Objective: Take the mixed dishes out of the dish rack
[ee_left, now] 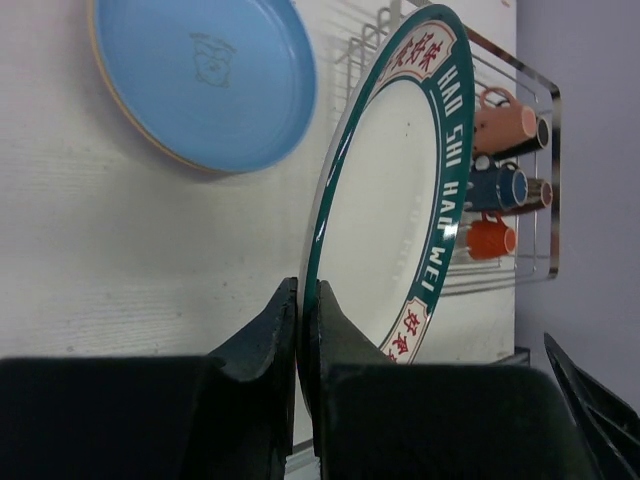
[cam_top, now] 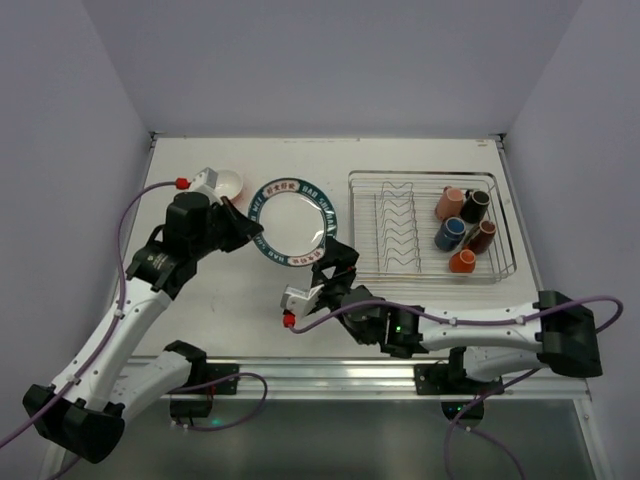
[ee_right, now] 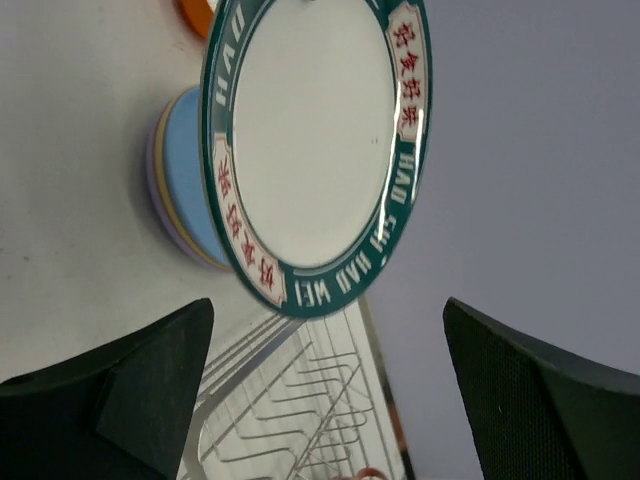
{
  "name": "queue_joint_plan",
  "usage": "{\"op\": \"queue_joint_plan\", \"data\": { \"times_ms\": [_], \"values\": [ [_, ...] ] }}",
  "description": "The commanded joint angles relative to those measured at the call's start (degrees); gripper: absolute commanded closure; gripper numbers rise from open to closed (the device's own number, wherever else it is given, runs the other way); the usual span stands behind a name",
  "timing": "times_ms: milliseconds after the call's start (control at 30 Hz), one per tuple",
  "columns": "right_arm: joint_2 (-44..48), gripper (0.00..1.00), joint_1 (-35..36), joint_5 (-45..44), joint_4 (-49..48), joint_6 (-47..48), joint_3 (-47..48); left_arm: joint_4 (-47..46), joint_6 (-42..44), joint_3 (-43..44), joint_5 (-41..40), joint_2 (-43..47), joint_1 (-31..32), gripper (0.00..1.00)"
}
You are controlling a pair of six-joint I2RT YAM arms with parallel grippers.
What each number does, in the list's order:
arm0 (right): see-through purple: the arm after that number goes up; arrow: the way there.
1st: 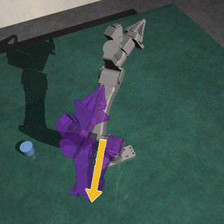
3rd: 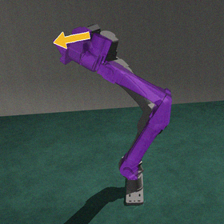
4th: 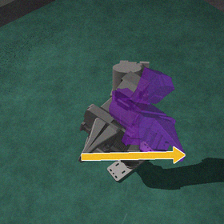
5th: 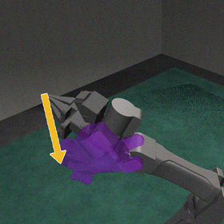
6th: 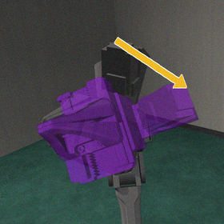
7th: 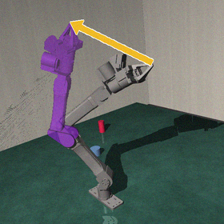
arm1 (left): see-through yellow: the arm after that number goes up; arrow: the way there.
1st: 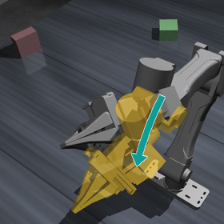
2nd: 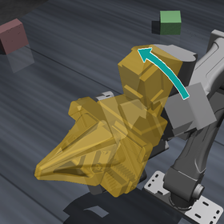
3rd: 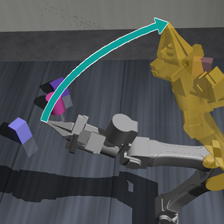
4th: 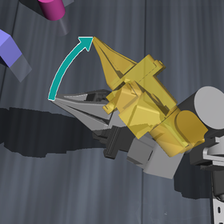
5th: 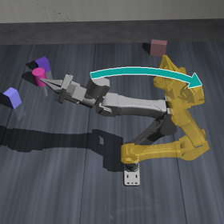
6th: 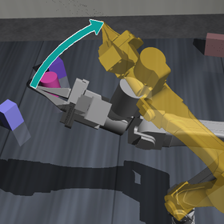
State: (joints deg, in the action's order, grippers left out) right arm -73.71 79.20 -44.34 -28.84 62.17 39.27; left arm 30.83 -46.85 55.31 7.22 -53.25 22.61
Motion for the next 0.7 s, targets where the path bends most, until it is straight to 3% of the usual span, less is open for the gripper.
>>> {"op": "queue_joint_plan", "data": {
  "times_ms": [0,67,133,200,267,300,333,367,433,467,667],
  "values": [
    [8.4,0.01,-0.3,8.4,20.8,-22.4,5.2,-7.3,-6.5,-0.9,-6.9,0.8,-2.7,1.00],
    [14.7,0.01,-1.6,17.3,26.5,-36.8,8.3,-9.0,-8.2,-1.8,-6.6,0.6,-4.8,1.00],
    [19.0,0.01,-5.6,20.1,27.0,-46.5,10.6,-11.8,-10.4,-2.3,-6.9,0.3,-6.3,1.00],
    [24.2,0.01,-10.5,21.9,29.6,-62.7,12.8,-16.5,-12.1,-4.0,-6.7,-0.2,-6.8,1.00],
    [27.0,0.01,-23.2,26.1,34.6,-82.8,16.2,-20.8,-12.6,-5.2,-3.7,-2.0,-7.5,1.00],
    [27.1,0.01,-28.3,40.3,38.8,-87.0,17.3,-23.3,-13.6,-5.8,-3.1,-3.0,-7.6,1.00],
    [26.9,0.01,-38.4,48.0,40.2,-90.8,19.0,-24.8,-14.1,-6.3,-2.0,-3.8,-7.8,1.00],
    [26.2,0.01,-43.1,55.7,41.0,-97.3,19.5,-26.9,-14.8,-7.0,-1.2,-5.2,-8.0,1.00],
    [24.1,0.01,-51.6,71.4,40.2,-102.6,19.0,-32.3,-16.0,-9.0,-0.8,-6.3,-8.7,1.00],
    [24.0,0.01,-53.2,73.8,38.7,-105.8,18.0,-33.9,-16.4,-9.6,-0.8,-7.4,-9.0,1.00],
    [33.5,0.01,-55.6,60.0,37.0,-101.3,11.9,-37.8,-17.0,-10.0,-2.8,-13.2,-9.9,1.00]
  ]
}}
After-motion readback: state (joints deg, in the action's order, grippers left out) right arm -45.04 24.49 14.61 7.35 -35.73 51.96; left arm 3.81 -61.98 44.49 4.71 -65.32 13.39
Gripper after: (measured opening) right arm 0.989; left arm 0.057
